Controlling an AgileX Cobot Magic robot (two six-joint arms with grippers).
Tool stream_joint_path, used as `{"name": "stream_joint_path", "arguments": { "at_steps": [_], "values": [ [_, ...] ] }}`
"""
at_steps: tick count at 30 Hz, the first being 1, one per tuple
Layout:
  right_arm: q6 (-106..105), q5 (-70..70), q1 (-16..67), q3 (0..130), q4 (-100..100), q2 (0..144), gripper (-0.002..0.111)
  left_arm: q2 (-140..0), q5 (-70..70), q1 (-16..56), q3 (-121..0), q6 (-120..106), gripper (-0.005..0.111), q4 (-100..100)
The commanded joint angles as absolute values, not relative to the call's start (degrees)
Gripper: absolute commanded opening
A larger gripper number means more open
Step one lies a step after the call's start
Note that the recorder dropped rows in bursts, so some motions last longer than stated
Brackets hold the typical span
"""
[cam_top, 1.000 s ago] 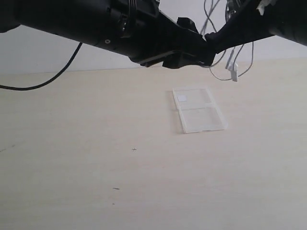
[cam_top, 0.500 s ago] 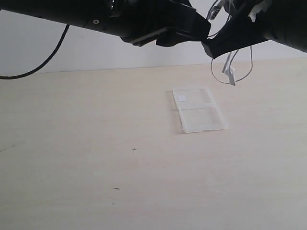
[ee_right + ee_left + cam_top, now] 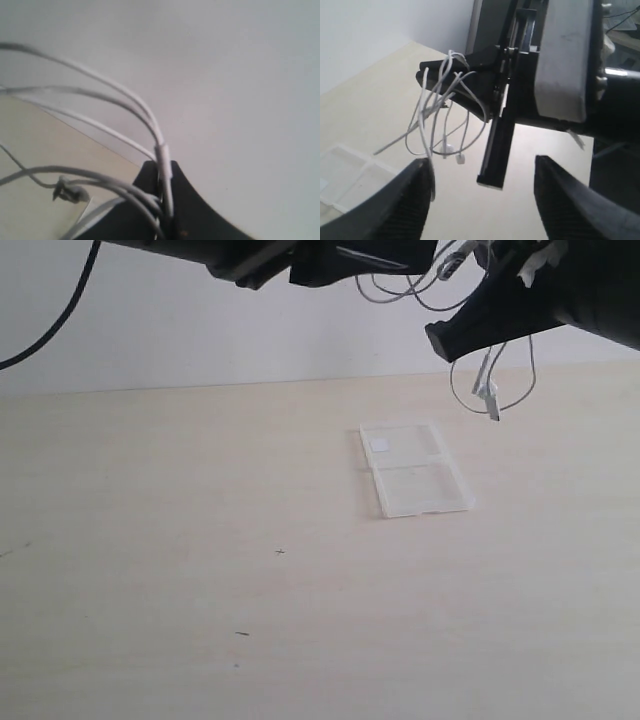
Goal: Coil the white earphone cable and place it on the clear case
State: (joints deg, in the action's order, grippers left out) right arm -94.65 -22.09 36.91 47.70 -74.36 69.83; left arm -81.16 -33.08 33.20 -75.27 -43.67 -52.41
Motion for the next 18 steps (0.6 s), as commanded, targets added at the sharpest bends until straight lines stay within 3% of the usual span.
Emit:
{"name": "stream_joint_path", "arguments": {
  "at_steps": [1, 12, 14, 17, 18],
  "values": [
    [-95.0, -23.3, 36.6, 48.1, -75.4, 70.1, 0.000, -80.2, -36.8, 33.1, -75.4, -42.2, 0.059, -52.0],
    [-97.4, -23.3, 36.6, 47.8, -78.1, 70.1, 0.000, -79.8, -34.3, 33.1, -75.4, -38.2, 0.056, -43.3],
    [-99.5, -23.5, 36.6, 47.8, -79.8, 70.1, 0.000, -79.8, -34.4, 32.4, -75.4, -32.3, 0.040, -35.7],
    [-103.6, -23.8, 36.6, 47.8, -82.7, 70.1, 0.000, -79.8, -37.4, 31.0, -75.4, -23.2, 0.002, -22.0],
    [-104.5, -23.8, 36.6, 47.8, -83.1, 70.1, 0.000, -79.8, -38.9, 30.2, -75.4, -21.3, 0.001, -17.7]
  ]
}}
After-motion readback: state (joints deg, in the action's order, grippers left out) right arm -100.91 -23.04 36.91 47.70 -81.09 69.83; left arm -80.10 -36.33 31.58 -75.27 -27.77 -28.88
